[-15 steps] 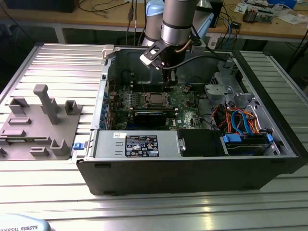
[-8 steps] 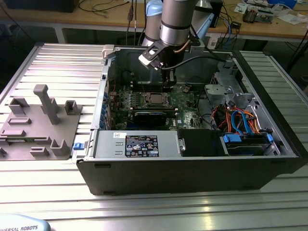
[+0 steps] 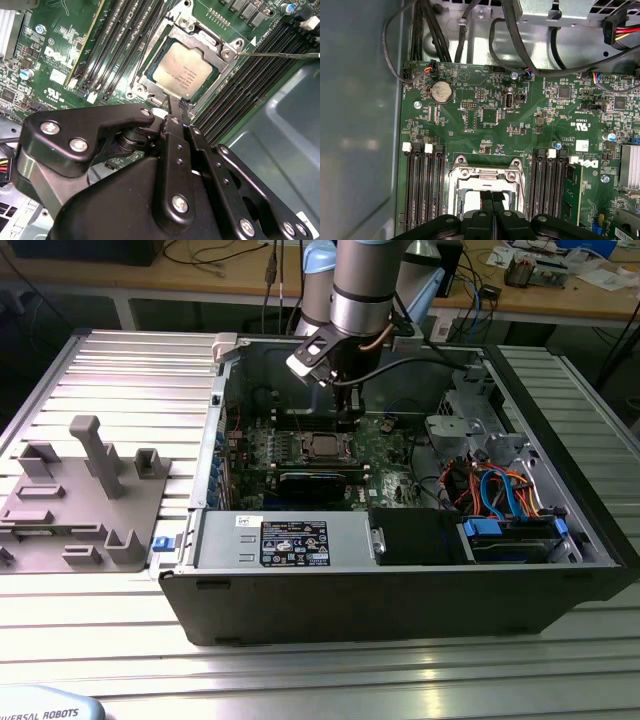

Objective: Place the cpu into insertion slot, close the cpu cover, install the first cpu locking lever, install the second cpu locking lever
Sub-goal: 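Close the cpu cover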

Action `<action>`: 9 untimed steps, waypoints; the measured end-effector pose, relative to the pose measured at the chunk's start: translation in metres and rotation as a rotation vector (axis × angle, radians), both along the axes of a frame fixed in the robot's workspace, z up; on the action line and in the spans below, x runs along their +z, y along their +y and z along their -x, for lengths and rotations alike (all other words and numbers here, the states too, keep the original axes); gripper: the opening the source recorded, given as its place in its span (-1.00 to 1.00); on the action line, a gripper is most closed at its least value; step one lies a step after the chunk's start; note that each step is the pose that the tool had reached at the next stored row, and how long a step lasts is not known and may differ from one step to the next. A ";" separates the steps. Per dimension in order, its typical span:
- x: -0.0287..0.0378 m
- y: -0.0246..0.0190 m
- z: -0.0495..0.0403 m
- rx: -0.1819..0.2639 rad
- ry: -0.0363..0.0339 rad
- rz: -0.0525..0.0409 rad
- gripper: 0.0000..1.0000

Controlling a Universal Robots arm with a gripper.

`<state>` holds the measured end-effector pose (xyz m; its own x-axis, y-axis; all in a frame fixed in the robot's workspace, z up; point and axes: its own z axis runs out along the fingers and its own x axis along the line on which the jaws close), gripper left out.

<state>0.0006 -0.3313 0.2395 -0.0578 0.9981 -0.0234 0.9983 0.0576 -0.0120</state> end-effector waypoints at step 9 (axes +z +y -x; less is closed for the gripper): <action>-0.0016 0.0000 0.0018 0.000 0.0000 0.0000 -0.79</action>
